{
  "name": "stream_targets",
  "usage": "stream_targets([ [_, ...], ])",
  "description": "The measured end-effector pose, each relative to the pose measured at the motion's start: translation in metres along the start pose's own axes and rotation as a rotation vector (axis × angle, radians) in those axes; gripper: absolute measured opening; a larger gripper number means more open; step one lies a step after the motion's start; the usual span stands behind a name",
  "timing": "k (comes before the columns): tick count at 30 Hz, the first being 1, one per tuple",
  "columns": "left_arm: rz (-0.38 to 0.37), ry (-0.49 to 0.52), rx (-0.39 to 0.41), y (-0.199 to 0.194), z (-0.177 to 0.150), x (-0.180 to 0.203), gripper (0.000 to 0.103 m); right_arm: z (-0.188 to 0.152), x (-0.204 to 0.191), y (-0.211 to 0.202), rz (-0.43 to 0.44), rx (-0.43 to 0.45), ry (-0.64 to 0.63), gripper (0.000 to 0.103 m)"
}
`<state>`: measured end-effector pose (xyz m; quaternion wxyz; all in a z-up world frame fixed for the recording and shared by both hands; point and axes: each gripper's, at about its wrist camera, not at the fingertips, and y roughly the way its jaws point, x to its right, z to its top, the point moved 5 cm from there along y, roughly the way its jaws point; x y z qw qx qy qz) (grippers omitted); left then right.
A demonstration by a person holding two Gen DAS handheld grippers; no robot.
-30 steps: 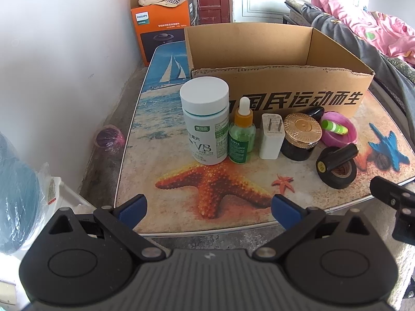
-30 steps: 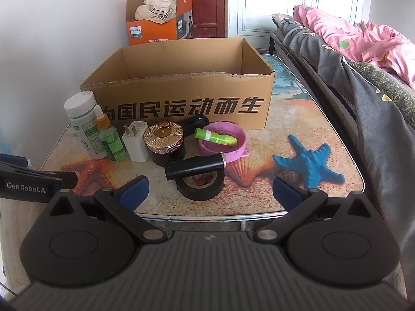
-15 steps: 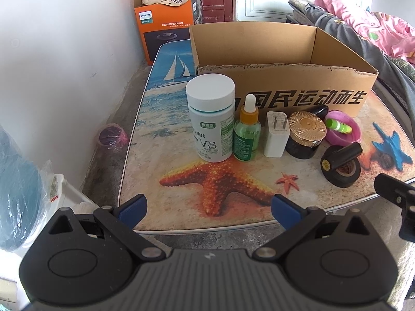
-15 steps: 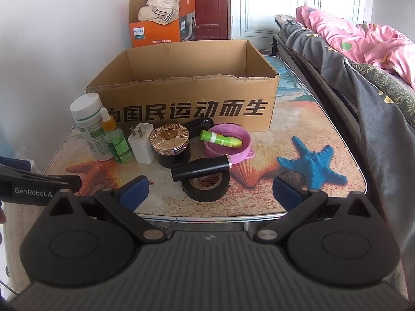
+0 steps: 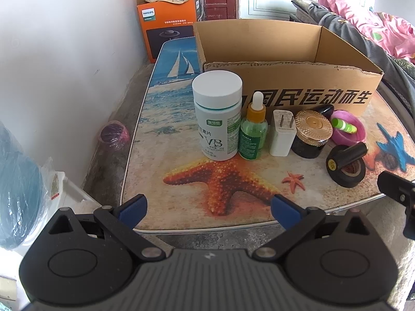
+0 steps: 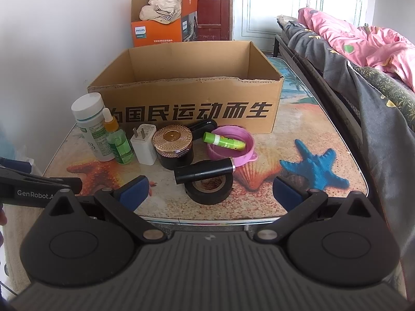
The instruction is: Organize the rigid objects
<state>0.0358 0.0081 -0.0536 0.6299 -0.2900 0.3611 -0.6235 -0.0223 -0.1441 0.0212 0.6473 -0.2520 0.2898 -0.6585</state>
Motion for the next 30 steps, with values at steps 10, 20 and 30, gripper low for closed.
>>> stream_targets([
  [10,0.0,-0.003,-0.003,0.0015,0.0001,-0.0018,0.102,0.0018,-0.0022,0.0027,-0.002,-0.003,-0.006,0.102],
  [20,0.0,-0.004,-0.005,0.0023,0.0001,-0.0016,0.102,0.0017,-0.0021,0.0029,-0.001,-0.005,-0.006,0.102],
  [30,-0.002,-0.001,-0.007,0.0034,-0.0009,-0.0017,0.102,0.0015,-0.0018,0.0063,-0.001,-0.012,-0.005,0.102],
])
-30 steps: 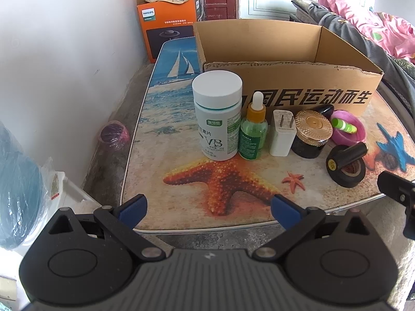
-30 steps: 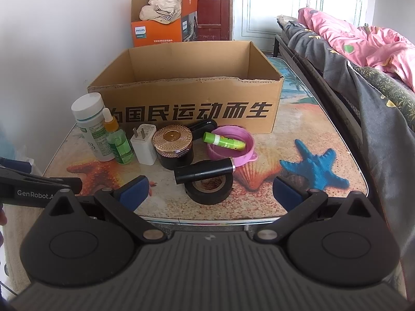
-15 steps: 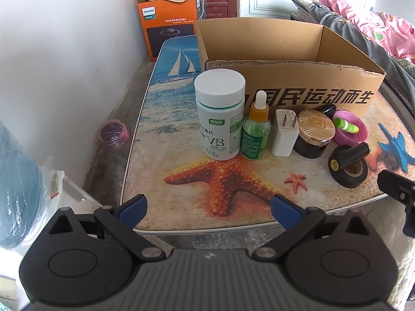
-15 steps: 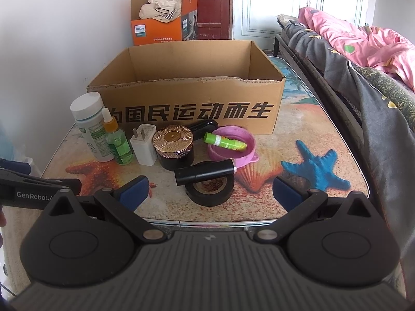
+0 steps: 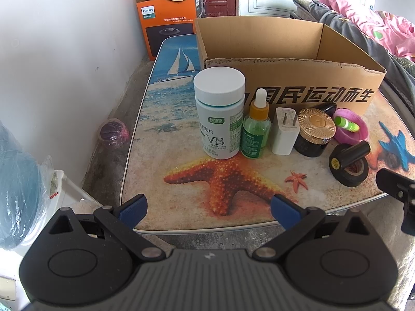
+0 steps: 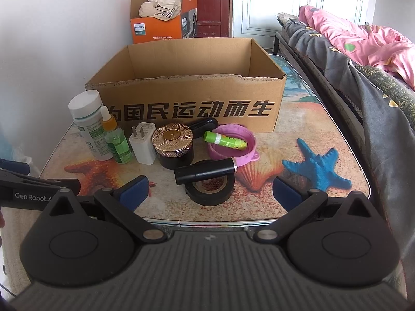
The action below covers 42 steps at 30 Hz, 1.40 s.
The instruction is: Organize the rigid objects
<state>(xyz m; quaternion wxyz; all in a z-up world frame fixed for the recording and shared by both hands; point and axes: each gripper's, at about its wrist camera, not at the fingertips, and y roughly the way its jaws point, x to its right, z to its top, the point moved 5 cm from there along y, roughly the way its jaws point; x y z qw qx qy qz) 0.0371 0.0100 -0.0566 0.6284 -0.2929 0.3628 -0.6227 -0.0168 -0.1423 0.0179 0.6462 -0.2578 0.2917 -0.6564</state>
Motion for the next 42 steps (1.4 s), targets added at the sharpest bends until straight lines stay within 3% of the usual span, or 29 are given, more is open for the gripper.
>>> stream_targets([
  [6,-0.042,0.041,0.052,-0.007,0.002,0.009,0.102,0.002,0.008,0.0,0.014,0.03,0.037,0.102],
  [13,-0.184,0.183,0.204,-0.023,0.009,0.045,0.101,0.003,0.042,0.003,0.159,0.088,0.253,0.102],
  [16,-0.228,0.258,0.231,-0.02,0.014,0.067,0.092,0.0,0.054,0.014,0.216,0.08,0.333,0.096],
  [20,-0.258,0.352,0.217,-0.007,0.019,0.096,0.066,-0.005,0.067,0.035,0.278,0.053,0.426,0.077],
  [24,-0.294,0.415,0.191,0.005,0.022,0.119,0.058,-0.009,0.08,0.06,0.321,0.017,0.511,0.061],
  [29,-0.31,0.49,0.151,0.021,0.02,0.141,0.043,-0.01,0.093,0.087,0.367,-0.009,0.581,0.052],
  [34,-0.31,0.519,0.114,0.033,0.021,0.151,0.038,-0.01,0.098,0.105,0.425,-0.03,0.624,0.047],
  [39,-0.299,0.543,0.094,0.04,0.023,0.158,0.035,-0.012,0.096,0.115,0.46,-0.047,0.639,0.033],
  [42,-0.293,0.553,0.093,0.043,0.025,0.16,0.035,-0.013,0.098,0.116,0.458,-0.041,0.643,0.03],
])
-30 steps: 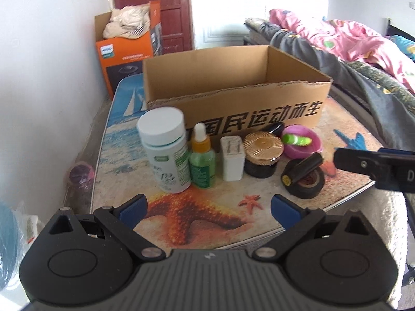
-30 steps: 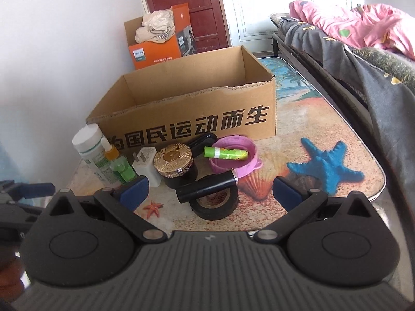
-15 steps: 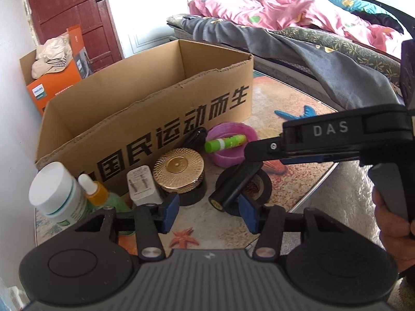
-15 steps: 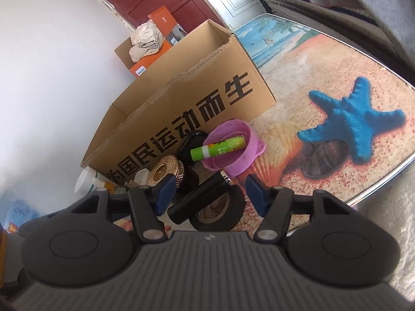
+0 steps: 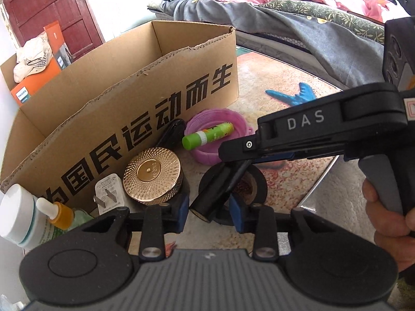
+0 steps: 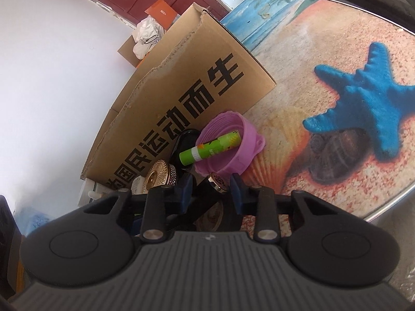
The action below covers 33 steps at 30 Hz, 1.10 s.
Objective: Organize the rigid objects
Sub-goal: 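Grasp the black cylinder lying on the tape roll with the right gripper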
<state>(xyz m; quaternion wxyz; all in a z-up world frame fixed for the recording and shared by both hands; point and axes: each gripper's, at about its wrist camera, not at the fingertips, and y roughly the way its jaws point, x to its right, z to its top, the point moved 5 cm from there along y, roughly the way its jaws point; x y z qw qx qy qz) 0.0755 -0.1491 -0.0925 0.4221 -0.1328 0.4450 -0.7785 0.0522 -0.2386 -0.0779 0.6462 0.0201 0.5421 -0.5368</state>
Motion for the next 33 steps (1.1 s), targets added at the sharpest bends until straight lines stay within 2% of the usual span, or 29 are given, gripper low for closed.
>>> stream_targets([
  [10,0.013,0.018,0.024,-0.001,0.002,0.003,0.034,0.007,-0.006,-0.016,0.033,0.053,-0.034,0.024],
  [17,0.06,0.069,0.051,0.001,0.002,0.007,0.032,0.009,-0.014,-0.021,0.067,0.07,-0.043,0.022],
  [21,0.07,0.09,0.083,0.004,0.004,0.01,0.024,0.006,-0.01,-0.012,0.157,0.032,0.042,0.02],
  [29,0.101,0.095,0.093,0.01,0.005,0.007,0.023,0.004,-0.016,0.007,0.134,-0.002,0.023,0.017],
  [31,0.096,0.087,0.099,0.009,0.007,0.005,0.023,0.004,-0.015,0.012,0.106,-0.04,0.03,0.017],
  [33,0.096,0.081,0.102,0.007,0.008,0.005,0.023,0.002,-0.013,0.013,0.12,-0.076,0.068,0.02],
])
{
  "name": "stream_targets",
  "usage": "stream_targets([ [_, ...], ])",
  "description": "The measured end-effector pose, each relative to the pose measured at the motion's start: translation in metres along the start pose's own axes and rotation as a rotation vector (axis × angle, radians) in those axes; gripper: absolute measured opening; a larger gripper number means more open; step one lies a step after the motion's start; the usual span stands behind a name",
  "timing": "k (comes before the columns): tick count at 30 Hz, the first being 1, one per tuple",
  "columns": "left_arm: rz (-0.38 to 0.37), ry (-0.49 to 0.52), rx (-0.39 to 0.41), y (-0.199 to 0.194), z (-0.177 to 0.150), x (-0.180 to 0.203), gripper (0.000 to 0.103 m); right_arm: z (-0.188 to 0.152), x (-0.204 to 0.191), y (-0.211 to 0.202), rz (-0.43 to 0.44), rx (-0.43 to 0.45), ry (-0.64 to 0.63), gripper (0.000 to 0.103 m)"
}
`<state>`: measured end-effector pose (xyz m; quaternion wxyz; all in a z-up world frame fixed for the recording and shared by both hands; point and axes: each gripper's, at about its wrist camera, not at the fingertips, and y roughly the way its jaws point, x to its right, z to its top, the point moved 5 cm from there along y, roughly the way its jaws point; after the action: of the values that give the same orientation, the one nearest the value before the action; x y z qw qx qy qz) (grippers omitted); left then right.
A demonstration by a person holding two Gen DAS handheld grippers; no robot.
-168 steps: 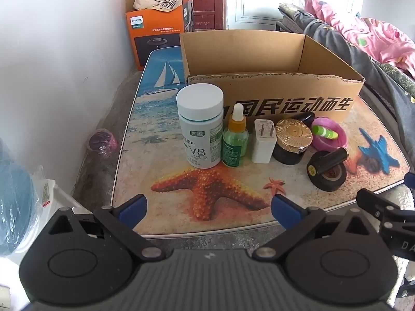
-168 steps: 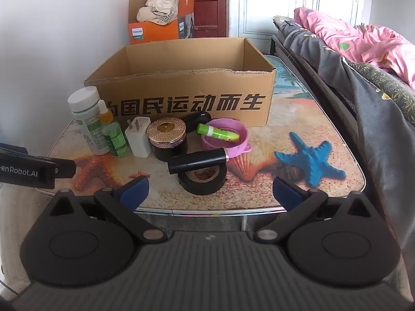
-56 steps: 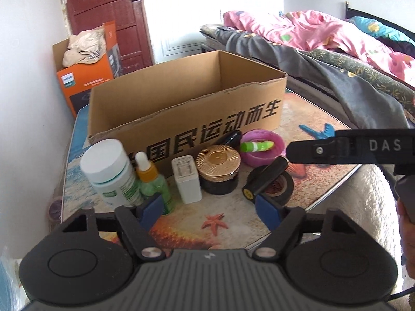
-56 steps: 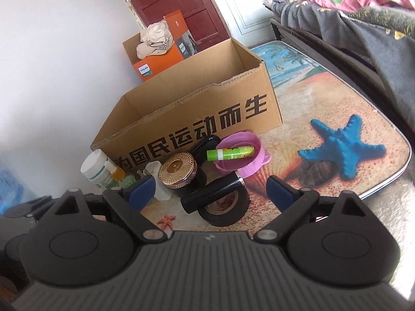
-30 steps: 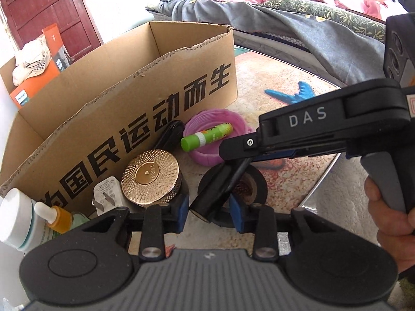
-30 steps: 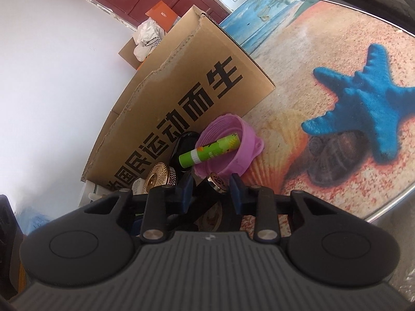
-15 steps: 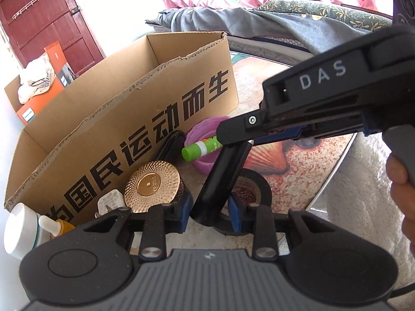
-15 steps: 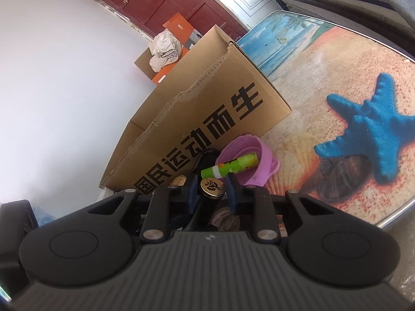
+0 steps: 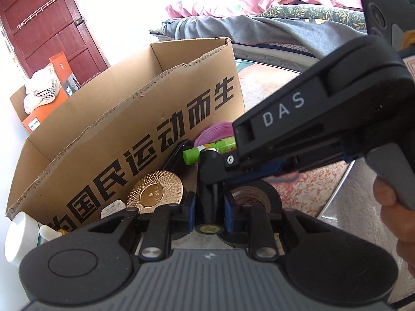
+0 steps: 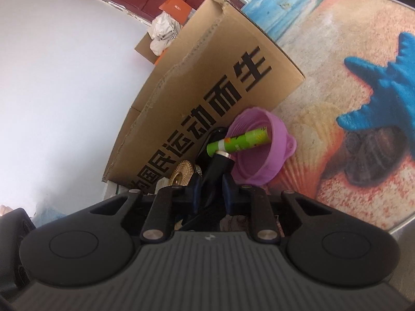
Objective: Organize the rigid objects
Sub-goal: 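Grasp the black cylinder lying on the tape roll with the right gripper, then carry the black cylinder into the cardboard box and open the right gripper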
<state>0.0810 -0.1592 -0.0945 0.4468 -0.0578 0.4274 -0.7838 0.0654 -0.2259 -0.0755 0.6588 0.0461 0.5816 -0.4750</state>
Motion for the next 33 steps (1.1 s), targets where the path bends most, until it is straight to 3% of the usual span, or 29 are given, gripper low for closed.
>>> stream_targets([
  [7,-0.001,-0.03,0.014,-0.011,-0.005,-0.005,0.023,-0.003,0.006,0.005,0.055,-0.038,0.113,0.023],
  [13,-0.016,-0.068,0.046,-0.028,-0.007,-0.012,0.023,-0.009,-0.002,0.0,0.086,-0.04,0.138,0.024],
  [19,0.017,-0.1,0.124,-0.062,-0.002,-0.027,0.023,-0.007,-0.046,-0.016,0.107,-0.013,0.025,0.024],
  [24,0.1,-0.161,0.186,-0.091,0.021,-0.07,0.023,0.018,-0.113,-0.008,0.157,-0.023,-0.141,0.024],
  [29,0.154,-0.275,0.115,-0.082,0.054,-0.141,0.023,0.057,-0.17,0.044,0.163,-0.12,-0.25,0.025],
  [33,0.149,-0.34,-0.013,-0.036,0.072,-0.199,0.023,0.091,-0.182,0.113,0.104,-0.256,-0.221,0.027],
])
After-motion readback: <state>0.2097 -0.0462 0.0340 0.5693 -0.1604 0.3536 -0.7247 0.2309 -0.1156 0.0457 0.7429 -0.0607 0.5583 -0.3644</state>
